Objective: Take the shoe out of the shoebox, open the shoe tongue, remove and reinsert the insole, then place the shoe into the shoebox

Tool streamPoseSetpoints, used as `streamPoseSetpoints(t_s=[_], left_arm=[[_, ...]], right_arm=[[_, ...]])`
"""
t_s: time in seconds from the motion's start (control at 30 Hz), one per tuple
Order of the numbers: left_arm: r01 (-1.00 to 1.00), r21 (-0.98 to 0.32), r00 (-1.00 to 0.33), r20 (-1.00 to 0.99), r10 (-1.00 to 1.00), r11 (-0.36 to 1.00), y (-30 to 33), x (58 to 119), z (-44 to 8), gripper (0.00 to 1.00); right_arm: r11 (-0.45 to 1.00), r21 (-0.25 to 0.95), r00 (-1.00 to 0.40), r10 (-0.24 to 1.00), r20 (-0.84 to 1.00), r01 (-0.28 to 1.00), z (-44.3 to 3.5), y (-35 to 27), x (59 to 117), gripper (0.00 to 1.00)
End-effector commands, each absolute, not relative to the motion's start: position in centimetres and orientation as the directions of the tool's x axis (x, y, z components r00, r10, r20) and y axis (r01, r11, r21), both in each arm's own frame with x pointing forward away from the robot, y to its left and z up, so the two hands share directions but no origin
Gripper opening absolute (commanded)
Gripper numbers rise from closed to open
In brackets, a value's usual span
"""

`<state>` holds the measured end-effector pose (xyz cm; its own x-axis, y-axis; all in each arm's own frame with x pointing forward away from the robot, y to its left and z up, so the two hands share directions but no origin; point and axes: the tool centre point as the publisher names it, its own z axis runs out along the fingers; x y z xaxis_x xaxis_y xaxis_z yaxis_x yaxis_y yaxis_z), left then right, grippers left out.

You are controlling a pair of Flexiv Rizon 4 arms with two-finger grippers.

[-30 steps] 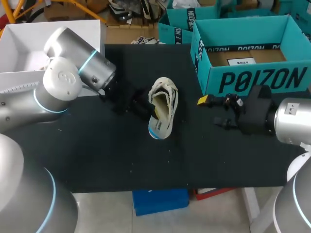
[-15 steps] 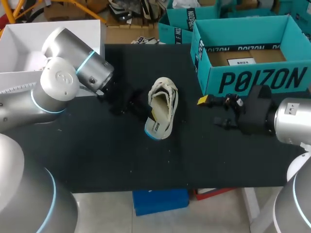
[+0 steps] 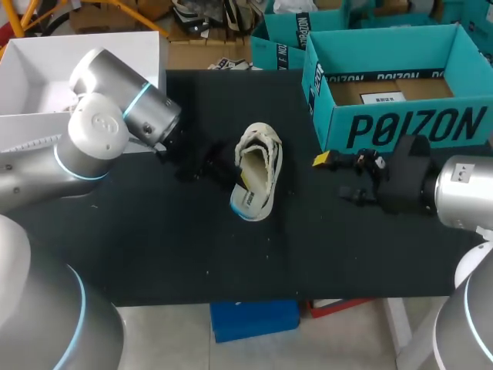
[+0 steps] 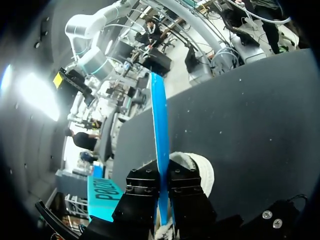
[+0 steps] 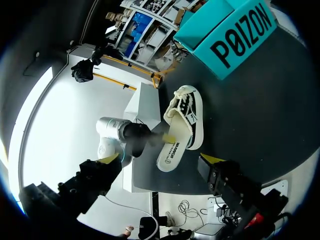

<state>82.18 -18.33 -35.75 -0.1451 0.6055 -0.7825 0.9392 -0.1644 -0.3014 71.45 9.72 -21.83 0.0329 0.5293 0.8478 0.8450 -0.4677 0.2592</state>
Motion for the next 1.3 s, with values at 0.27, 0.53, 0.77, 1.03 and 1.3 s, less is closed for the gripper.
streamPoseSetpoints(t_s=[0.27,0.53,0.77,1.03,1.3], left_arm=[[0.949,-0.278,-0.134,-0.785,0.605,-0.151,-18.9,83.4,-36.3,0.0],[0.954,-0.268,-0.136,-0.782,0.609,-0.132,-19.2,84.5,-37.3,0.0],[0.965,-0.238,-0.127,-0.79,0.6,-0.109,-19.3,85.5,-37.1,0.0],[0.967,-0.234,-0.13,-0.791,0.598,-0.099,-19.5,86.1,-37.2,0.0],[0.968,-0.228,-0.122,-0.798,0.59,-0.109,-19.7,85.2,-36.1,0.46]], right_arm=[[-0.467,0.259,0.033,0.529,0.848,0.845,-21.8,9.7,71.4,1.0],[-0.467,0.259,0.033,0.529,0.848,0.845,-21.8,9.7,71.4,1.0],[-0.467,0.259,0.033,0.529,0.848,0.845,-21.8,9.7,71.4,1.0],[-0.467,0.259,0.033,0.529,0.848,0.845,-21.8,9.7,71.4,1.0],[-0.467,0.259,0.033,0.529,0.848,0.845,-21.8,9.7,71.4,1.0]])
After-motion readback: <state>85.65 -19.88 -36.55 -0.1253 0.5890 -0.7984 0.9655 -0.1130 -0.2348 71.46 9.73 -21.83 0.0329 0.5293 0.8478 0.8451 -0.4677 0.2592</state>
